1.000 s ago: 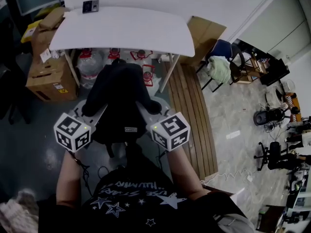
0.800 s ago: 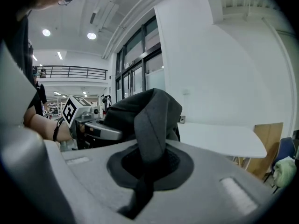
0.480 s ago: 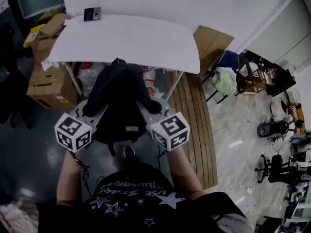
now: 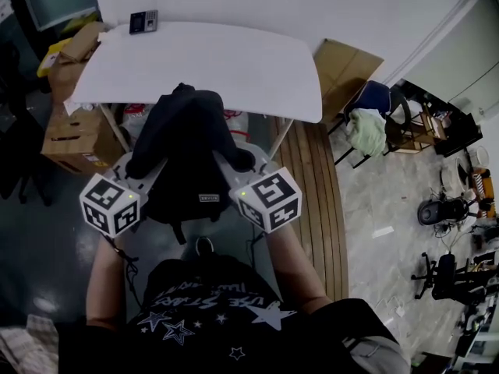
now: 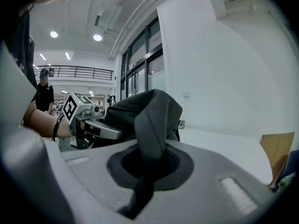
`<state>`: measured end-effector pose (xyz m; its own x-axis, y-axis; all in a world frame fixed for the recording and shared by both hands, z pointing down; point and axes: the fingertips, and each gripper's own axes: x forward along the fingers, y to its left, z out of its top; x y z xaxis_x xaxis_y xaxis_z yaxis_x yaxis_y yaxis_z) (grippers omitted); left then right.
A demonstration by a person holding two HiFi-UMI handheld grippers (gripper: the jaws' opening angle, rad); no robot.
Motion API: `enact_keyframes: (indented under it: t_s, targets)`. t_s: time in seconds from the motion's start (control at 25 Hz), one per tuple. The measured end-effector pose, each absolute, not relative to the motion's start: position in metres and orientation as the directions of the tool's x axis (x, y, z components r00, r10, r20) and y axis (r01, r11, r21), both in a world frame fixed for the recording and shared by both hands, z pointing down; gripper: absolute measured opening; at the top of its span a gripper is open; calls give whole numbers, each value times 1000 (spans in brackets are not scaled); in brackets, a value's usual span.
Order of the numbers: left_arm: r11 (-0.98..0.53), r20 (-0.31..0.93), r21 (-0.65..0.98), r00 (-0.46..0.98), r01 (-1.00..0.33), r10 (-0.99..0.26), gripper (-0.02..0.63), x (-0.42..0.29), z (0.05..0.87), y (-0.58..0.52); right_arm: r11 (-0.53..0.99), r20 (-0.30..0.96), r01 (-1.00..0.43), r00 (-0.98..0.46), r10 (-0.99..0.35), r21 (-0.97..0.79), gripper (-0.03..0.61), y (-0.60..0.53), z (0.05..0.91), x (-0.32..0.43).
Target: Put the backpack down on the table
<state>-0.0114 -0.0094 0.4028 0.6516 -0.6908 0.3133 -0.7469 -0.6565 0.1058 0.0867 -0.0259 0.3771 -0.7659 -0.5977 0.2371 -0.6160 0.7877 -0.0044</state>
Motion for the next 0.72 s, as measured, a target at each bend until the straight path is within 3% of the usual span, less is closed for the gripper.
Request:
enact_keyframes:
  t_s: [0.72]
  targets:
    - [-716,326,66,693,-695,-643,41,35,404,-56,736,227,-676,-721,-655,-24,6,-63,381,133]
